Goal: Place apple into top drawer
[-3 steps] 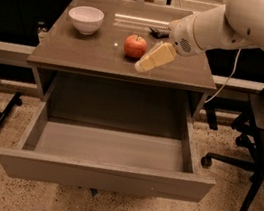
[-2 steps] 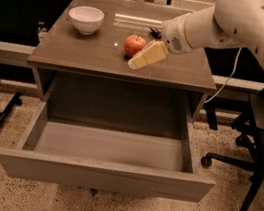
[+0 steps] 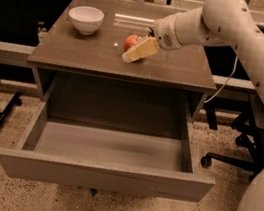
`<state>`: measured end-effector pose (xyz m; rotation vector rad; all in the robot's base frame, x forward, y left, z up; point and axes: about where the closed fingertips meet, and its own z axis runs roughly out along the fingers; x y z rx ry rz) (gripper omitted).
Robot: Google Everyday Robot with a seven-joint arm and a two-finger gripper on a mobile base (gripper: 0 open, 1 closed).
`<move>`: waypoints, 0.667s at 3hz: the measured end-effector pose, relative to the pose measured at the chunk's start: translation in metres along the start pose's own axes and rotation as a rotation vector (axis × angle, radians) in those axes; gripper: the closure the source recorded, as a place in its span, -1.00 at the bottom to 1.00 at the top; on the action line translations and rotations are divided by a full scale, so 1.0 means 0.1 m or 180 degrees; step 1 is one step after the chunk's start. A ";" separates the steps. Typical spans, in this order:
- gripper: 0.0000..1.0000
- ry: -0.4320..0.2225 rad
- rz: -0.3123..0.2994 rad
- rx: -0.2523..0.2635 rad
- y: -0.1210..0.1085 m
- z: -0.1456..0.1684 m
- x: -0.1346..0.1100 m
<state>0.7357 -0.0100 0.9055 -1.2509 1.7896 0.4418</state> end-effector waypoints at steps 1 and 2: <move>-1.00 -0.0083 0.0100 -0.0008 -0.15 0.18 0.01; -1.00 -0.0127 0.0227 -0.0037 -0.27 0.33 0.07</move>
Offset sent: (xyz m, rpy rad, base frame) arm 0.0605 0.0029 -0.0281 0.1071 0.0658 -0.0445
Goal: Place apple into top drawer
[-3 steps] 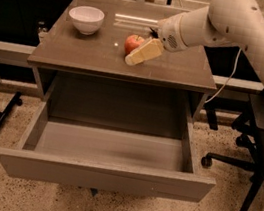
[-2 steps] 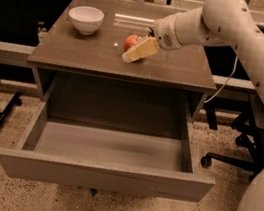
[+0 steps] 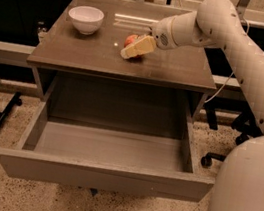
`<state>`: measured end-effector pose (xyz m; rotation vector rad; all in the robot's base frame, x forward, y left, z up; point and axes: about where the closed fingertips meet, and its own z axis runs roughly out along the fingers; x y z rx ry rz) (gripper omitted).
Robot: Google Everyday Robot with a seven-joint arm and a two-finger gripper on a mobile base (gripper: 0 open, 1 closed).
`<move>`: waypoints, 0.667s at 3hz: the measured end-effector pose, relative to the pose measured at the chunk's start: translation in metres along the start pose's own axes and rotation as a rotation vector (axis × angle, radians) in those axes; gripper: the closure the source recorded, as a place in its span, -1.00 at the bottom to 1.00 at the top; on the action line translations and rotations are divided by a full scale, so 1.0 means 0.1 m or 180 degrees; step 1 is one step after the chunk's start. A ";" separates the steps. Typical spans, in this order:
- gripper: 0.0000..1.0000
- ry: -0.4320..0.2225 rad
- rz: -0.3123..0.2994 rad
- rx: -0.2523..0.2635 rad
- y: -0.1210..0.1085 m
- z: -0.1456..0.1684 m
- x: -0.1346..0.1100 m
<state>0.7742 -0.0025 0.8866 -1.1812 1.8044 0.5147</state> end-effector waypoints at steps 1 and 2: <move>-0.95 -0.0021 0.0190 -0.0016 -0.12 0.18 0.15; -0.50 -0.0023 0.0302 -0.0021 -0.18 0.27 0.23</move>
Offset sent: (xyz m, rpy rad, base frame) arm 0.0358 -0.0072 -0.0394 0.0700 0.0927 -0.0721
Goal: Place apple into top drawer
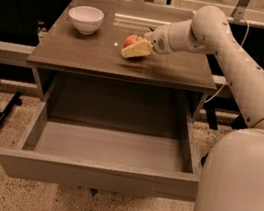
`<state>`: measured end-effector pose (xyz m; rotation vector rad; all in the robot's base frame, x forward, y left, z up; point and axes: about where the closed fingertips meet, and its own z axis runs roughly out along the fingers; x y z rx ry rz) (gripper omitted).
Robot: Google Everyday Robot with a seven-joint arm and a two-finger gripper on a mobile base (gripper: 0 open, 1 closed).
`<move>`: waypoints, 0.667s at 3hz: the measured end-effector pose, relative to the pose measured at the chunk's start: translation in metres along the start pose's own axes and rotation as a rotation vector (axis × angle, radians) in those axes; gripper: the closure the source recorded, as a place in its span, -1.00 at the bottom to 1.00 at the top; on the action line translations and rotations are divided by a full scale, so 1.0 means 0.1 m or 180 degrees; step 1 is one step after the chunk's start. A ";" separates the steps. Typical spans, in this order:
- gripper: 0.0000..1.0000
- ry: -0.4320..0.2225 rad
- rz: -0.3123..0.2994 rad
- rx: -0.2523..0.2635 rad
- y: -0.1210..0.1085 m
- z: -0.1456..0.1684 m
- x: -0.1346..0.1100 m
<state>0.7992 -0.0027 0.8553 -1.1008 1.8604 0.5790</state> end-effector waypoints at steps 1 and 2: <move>-0.03 -0.0022 0.0046 0.0005 -0.01 0.04 0.00; 0.43 -0.0068 0.0030 0.0013 0.06 -0.01 -0.03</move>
Offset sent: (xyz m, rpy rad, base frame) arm -0.0169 -0.0015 0.0112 0.0322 -0.0266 -0.0137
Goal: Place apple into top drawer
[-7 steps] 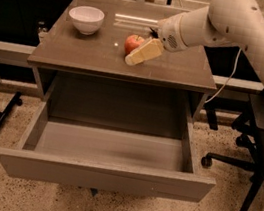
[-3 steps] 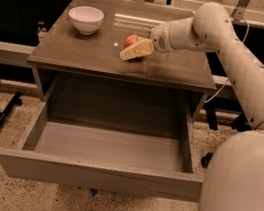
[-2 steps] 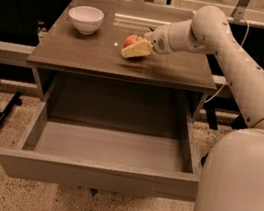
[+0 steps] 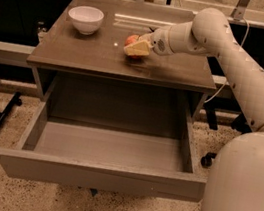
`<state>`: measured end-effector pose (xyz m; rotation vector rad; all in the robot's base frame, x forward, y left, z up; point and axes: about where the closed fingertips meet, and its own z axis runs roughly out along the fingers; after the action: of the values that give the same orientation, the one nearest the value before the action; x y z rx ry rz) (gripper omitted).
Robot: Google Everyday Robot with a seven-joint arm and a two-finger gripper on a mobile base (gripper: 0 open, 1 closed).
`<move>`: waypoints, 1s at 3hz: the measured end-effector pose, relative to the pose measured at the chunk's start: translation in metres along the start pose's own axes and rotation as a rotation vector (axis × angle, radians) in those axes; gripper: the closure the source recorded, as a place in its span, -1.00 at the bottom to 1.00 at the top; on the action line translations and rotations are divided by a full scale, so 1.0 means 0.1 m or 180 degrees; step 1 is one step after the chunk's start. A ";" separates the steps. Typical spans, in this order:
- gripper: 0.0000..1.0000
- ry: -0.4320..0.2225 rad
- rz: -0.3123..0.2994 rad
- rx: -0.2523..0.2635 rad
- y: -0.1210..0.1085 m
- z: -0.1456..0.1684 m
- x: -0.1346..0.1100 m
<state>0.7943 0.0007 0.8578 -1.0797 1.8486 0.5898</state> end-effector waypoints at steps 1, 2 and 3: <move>0.90 -0.0148 -0.0051 -0.0062 0.20 -0.21 -0.01; 1.00 -0.0327 -0.0386 -0.0302 0.74 -0.76 0.02; 1.00 -0.0341 -0.0624 -0.0433 1.16 -1.19 0.22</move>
Offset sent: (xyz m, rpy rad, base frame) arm -0.1528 -0.0431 0.0461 0.0614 -0.1670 0.2366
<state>0.6351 -0.0383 0.8933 -1.2771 1.6069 0.6515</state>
